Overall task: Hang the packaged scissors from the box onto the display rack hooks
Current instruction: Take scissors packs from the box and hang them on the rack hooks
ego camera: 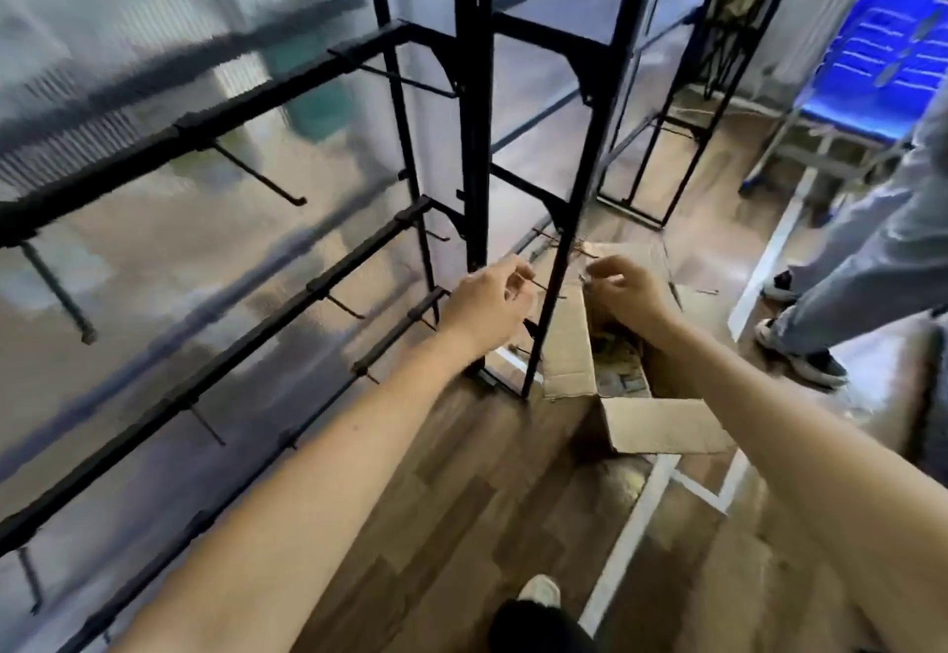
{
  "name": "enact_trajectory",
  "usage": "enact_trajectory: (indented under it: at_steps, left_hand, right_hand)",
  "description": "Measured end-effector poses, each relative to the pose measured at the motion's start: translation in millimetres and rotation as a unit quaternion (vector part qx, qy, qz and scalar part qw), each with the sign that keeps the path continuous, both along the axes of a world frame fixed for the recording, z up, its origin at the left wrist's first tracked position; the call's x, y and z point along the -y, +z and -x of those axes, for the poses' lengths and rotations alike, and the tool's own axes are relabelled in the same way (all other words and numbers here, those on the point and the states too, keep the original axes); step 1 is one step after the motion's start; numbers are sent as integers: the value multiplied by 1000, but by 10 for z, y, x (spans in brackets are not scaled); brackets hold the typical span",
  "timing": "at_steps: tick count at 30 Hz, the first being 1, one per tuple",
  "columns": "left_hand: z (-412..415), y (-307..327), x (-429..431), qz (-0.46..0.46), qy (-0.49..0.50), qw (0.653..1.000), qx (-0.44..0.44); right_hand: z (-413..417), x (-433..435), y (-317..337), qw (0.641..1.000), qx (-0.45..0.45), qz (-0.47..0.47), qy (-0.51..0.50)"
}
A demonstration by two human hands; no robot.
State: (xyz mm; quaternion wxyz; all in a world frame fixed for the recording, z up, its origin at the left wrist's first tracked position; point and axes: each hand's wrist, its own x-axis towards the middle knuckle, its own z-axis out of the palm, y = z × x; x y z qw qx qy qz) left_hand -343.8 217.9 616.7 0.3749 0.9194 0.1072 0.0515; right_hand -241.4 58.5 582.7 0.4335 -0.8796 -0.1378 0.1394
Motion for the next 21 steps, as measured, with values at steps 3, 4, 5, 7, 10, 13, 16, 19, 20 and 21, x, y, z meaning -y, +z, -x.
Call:
enact_trajectory:
  at_steps: [3, 4, 5, 7, 10, 13, 16, 19, 20, 21]
  left_hand:
    - [-571, -295, 244, -45, -54, 995, -74]
    - [-741, -387, 316, -64, -74, 991, -97]
    - [-904, -486, 379, -84, -94, 985, -117]
    - [-1202, -665, 492, -106, -120, 977, -138]
    - [-1626, -1006, 631, -87, -132, 975, -156]
    - [-2066, -1363, 774, -93, -171, 961, -195]
    - [-2492, -1720, 905, -104, -204, 949, -217]
    - [-2881, -2099, 1017, -110, -217, 937, -251]
    - [-2980, -2229, 1052, -109, -223, 931, -266]
    - [-3071, -2367, 1086, -110, -231, 925, -281]
  right_hand:
    - [-351, 457, -272, 997, -9, 65, -34]
    - [-435, 572, -323, 995, -14, 93, -37]
    - [-516, 669, -383, 993, -23, 113, -40]
    - [-685, 821, -562, 988, -50, 136, -44]
    - [-930, 974, -844, 982, -77, 168, -41]
    - [-1219, 1084, -1132, 973, -102, 200, -47]
    - [-1560, 1148, -1439, 965, -123, 225, -61]
    - [-1875, 1232, -1783, 959, -149, 226, -80]
    - [-1959, 1266, -1907, 956, -161, 230, -84]
    - [-2038, 1301, -2036, 953, -171, 234, -89]
